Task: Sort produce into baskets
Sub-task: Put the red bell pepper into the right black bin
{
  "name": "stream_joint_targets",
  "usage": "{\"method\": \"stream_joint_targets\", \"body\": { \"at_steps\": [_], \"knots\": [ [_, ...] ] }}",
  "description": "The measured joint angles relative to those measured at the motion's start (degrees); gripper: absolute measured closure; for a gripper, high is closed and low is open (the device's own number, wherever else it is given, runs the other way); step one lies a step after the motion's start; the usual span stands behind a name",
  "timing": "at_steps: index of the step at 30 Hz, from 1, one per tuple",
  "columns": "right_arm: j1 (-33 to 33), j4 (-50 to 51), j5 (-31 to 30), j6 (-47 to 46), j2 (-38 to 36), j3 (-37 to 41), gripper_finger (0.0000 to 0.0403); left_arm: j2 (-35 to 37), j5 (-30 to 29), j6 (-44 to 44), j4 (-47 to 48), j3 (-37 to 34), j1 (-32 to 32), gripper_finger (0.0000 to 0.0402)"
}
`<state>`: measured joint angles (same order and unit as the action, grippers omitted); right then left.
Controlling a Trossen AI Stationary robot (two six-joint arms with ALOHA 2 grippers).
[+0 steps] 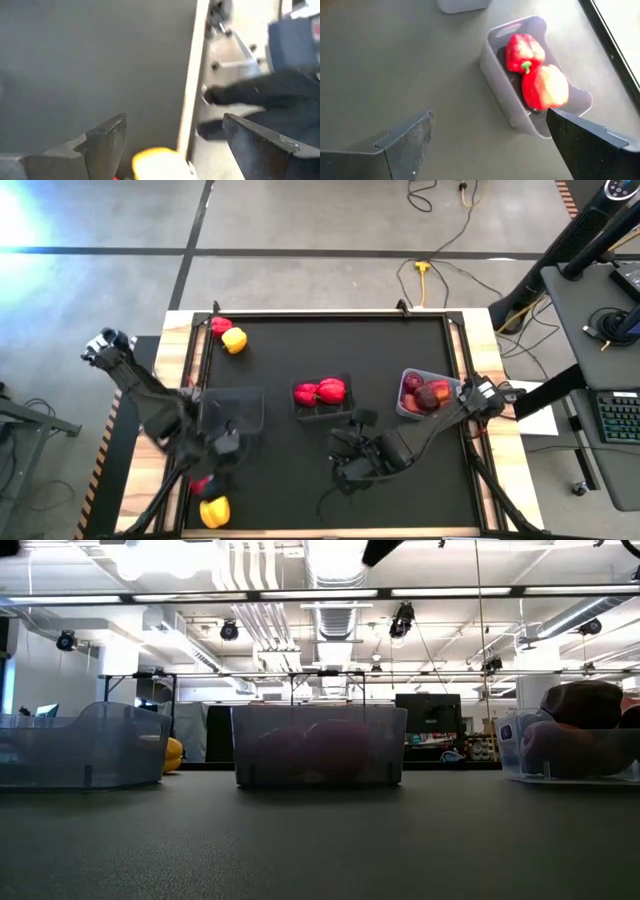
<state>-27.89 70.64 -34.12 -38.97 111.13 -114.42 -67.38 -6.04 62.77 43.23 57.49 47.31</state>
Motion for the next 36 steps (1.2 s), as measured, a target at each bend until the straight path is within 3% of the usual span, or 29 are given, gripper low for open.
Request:
{"method": "stream_joint_targets", "body": {
  "at_steps": [6, 9, 13, 19, 25, 30, 36],
  "knots": [
    [4.64, -4.27, 2.87, 1.73, 0.00, 0.41, 0.0026, -4.47, -0.64, 12.07, 4.86, 0.00, 12.09, 0.0090],
    [5.37, -6.60, 3.14, 3.23, 0.00, 0.45, 0.0026, -6.39, -2.23, 15.53, 8.37, -0.07, 14.24, 0.0091],
    [5.43, -7.92, 3.09, 3.43, 0.00, 0.46, 0.0026, -7.82, 0.42, 14.71, 12.15, -0.07, 14.24, 0.0090],
    [5.65, -8.36, 8.21, 1.50, -0.01, 0.49, 0.0026, -7.61, 8.13, -2.61, 20.97, -0.07, 13.53, 0.0063],
    [3.98, -8.12, 8.60, -7.47, -0.02, 0.78, 0.0026, -8.64, 9.96, -24.51, 23.70, -0.07, 13.43, 0.0007],
    [0.69, -7.89, 7.61, -15.84, -0.02, 1.85, 0.0026, -12.43, 12.00, -40.01, 23.75, -0.07, 13.29, 0.0010],
    [-2.34, -7.81, 5.65, -22.94, -0.02, 4.13, 0.0026, -17.24, 13.62, -48.92, 23.30, -0.16, 12.23, 0.0007]
  ]
}}
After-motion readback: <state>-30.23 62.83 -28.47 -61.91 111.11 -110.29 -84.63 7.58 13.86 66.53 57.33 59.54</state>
